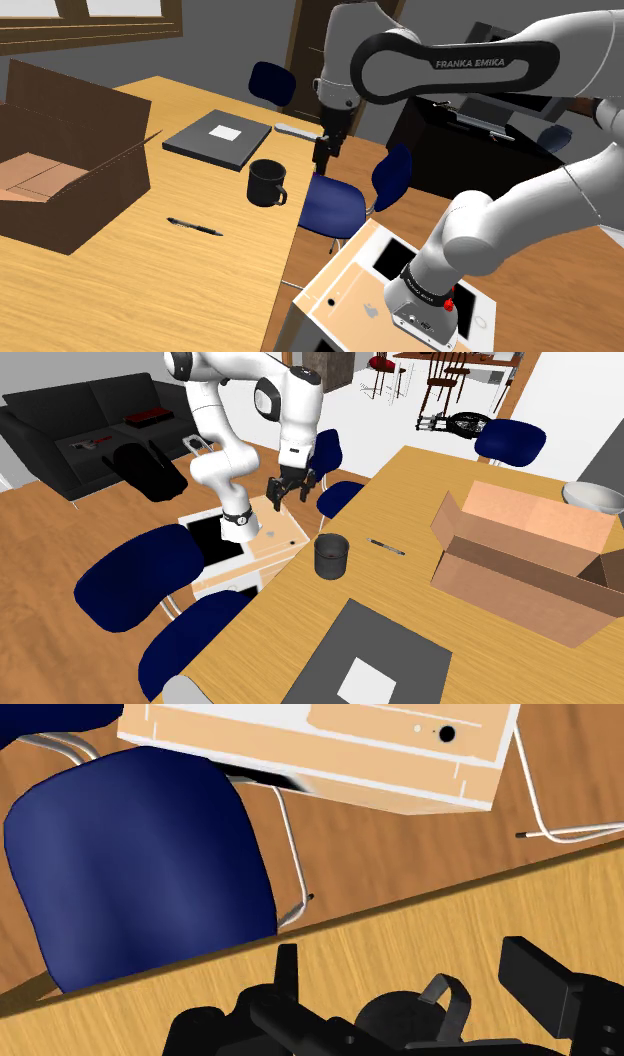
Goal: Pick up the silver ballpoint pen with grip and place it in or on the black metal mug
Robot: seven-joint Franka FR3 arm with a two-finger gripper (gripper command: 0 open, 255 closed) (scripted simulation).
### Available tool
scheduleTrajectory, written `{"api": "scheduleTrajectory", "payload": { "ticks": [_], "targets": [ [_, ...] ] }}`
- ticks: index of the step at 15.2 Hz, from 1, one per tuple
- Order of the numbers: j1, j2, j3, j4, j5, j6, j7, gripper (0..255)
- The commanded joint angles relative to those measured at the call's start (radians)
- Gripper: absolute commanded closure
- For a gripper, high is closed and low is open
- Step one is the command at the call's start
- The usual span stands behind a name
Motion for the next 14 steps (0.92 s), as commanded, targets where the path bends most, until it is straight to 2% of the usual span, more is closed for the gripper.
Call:
{"api": "scheduleTrajectory", "payload": {
  "ticks": [1, 8, 14],
  "targets": [
    [0.011, 0.057, 0.026, 0.019, 0.006, 0.047, 0.016, 0],
    [0.043, 0.273, 0.115, 0.123, -0.010, 0.186, 0.082, 0],
    [0.073, 0.473, 0.180, 0.250, -0.072, 0.271, 0.153, 0]
  ]
}}
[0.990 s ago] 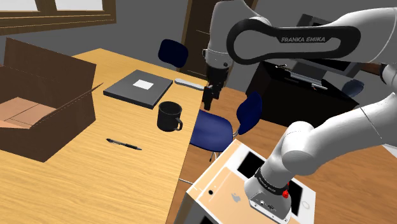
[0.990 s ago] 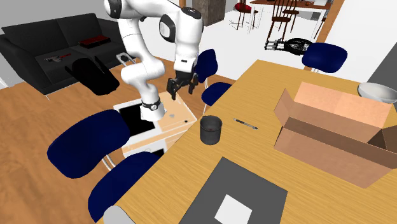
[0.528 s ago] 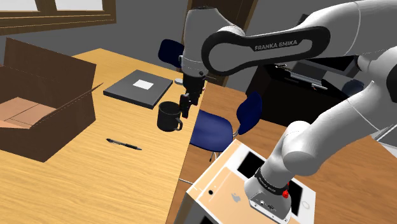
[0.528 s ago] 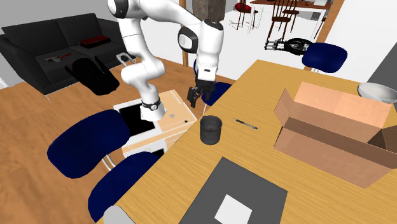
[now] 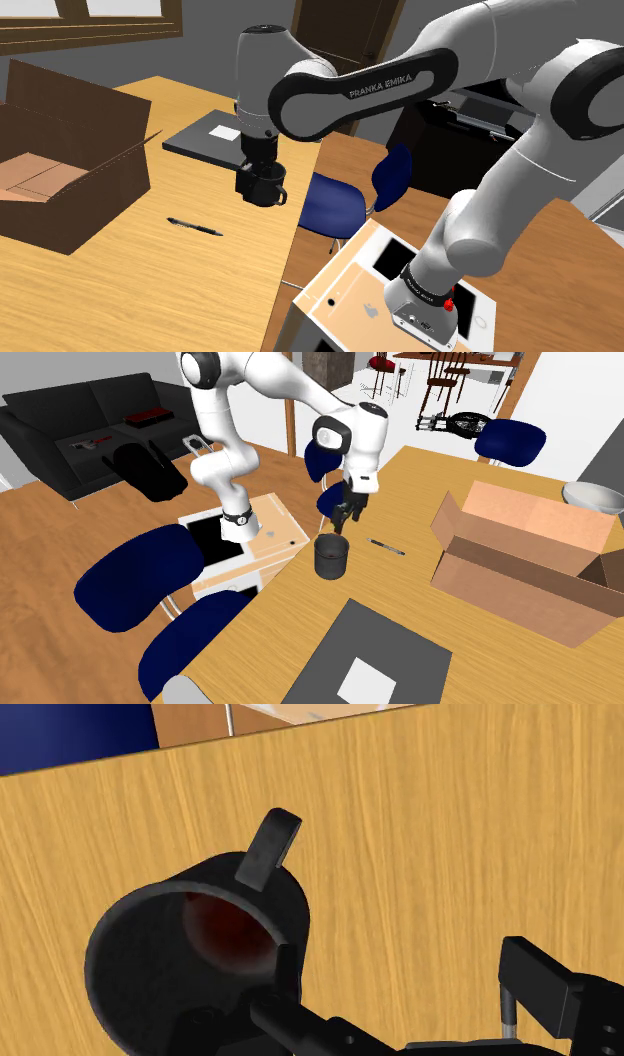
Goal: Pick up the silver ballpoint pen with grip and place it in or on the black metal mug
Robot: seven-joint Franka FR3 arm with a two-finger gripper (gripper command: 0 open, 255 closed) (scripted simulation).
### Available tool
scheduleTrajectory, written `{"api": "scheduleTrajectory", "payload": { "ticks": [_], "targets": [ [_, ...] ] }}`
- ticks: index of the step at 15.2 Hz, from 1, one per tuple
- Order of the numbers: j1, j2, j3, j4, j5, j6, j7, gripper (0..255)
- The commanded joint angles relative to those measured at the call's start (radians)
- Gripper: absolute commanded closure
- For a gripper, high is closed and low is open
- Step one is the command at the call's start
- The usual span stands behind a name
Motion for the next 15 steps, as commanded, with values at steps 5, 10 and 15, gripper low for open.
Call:
{"api": "scheduleTrajectory", "payload": {
  "ticks": [5, 10, 15],
  "targets": [
    [0.048, 0.203, 0.047, 0.156, -0.092, 0.051, 0.077, 0],
    [0.114, 0.379, 0.061, 0.317, -0.182, 0.063, 0.133, 0],
    [0.123, 0.419, 0.053, 0.309, -0.206, 0.107, 0.148, 0]
  ]
}}
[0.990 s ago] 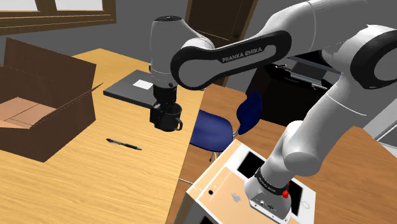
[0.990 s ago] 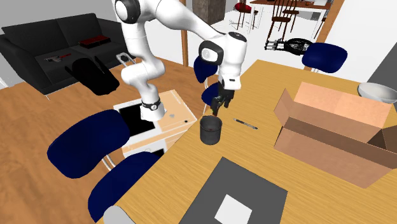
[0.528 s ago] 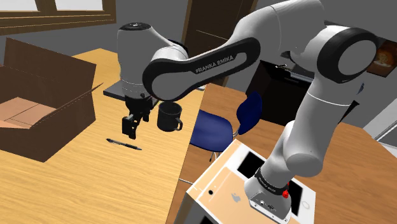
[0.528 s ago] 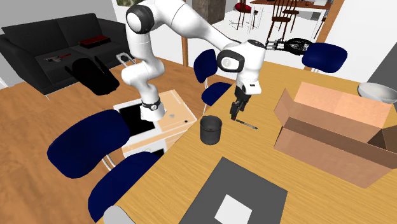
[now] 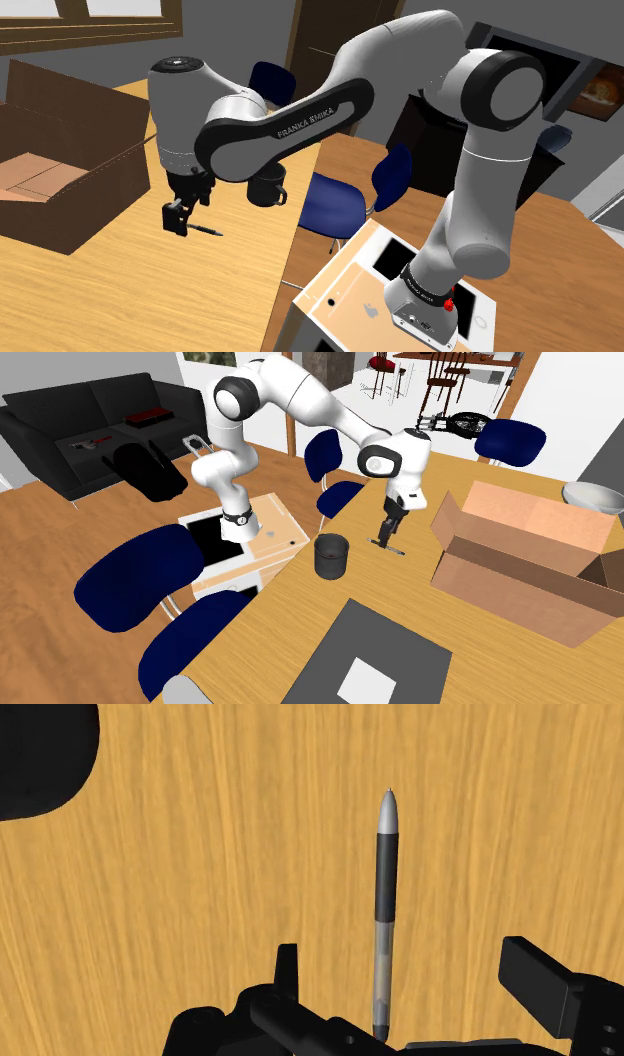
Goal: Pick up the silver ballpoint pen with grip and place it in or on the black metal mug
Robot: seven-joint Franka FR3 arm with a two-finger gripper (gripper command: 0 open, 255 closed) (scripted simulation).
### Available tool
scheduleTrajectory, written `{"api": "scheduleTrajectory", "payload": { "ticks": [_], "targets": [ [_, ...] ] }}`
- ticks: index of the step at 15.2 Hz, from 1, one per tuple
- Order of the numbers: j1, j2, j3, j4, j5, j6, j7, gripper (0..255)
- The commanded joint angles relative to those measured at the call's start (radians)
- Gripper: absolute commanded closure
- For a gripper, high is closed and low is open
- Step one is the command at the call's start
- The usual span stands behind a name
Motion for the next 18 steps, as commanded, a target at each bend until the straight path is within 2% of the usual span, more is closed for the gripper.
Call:
{"api": "scheduleTrajectory", "payload": {
  "ticks": [1, 4, 11, 12, 18],
  "targets": [
    [0.002, 0.015, -0.004, -0.009, -0.010, 0.023, 0.006, 0],
    [0.004, 0.032, -0.010, -0.021, -0.021, 0.051, 0.013, 0],
    [0.004, 0.032, -0.010, -0.021, -0.021, 0.050, 0.013, 0],
    [0.004, 0.032, -0.010, -0.021, -0.021, 0.050, 0.013, 255],
    [0.003, 0.034, -0.011, -0.023, -0.023, 0.054, 0.013, 255]
  ]
}}
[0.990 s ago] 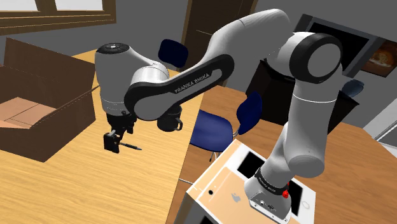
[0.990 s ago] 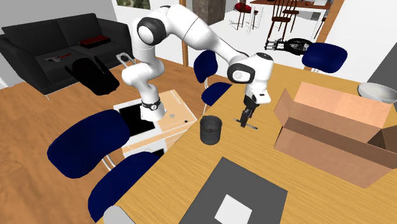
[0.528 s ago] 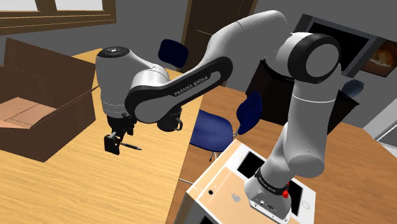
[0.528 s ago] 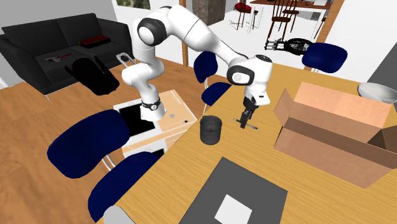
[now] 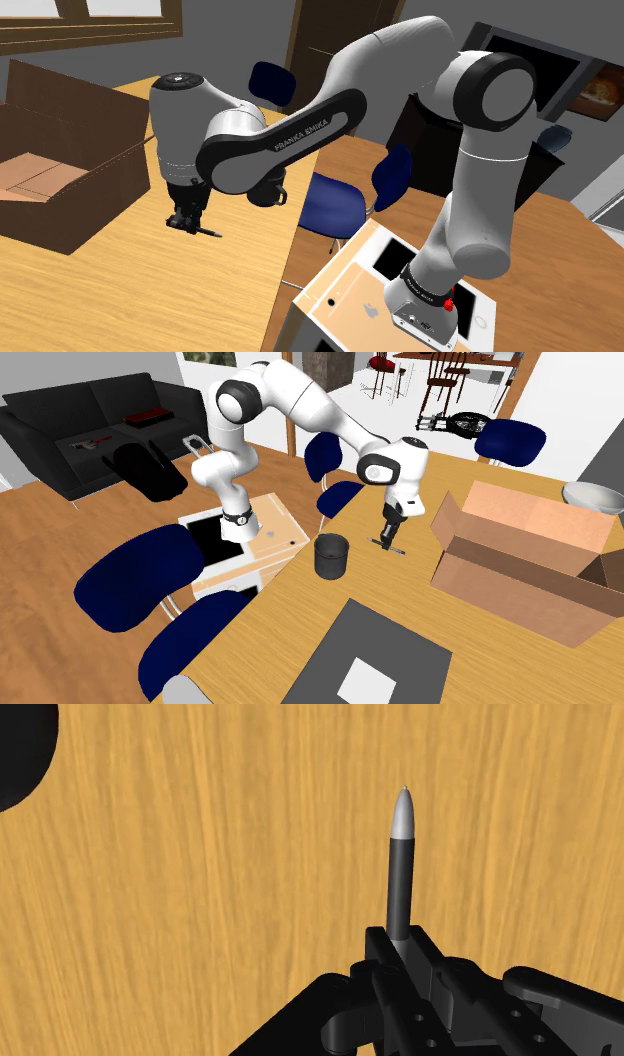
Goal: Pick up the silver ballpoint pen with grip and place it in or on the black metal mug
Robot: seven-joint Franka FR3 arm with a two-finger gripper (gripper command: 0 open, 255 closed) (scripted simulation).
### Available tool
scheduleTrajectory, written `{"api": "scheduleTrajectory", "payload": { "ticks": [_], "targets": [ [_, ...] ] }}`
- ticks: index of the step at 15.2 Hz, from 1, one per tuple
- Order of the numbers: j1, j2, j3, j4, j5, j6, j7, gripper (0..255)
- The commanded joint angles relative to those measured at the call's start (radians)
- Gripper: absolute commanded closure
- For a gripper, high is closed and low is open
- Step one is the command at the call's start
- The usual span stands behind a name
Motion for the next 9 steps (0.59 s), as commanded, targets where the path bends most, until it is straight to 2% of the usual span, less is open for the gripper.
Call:
{"api": "scheduleTrajectory", "payload": {
  "ticks": [1, 9],
  "targets": [
    [-0.003, 0.004, -0.005, -0.001, -0.002, 0.000, -0.001, 255],
    [-0.009, -0.038, 0.008, 0.030, 0.025, -0.067, -0.020, 255]
  ]
}}
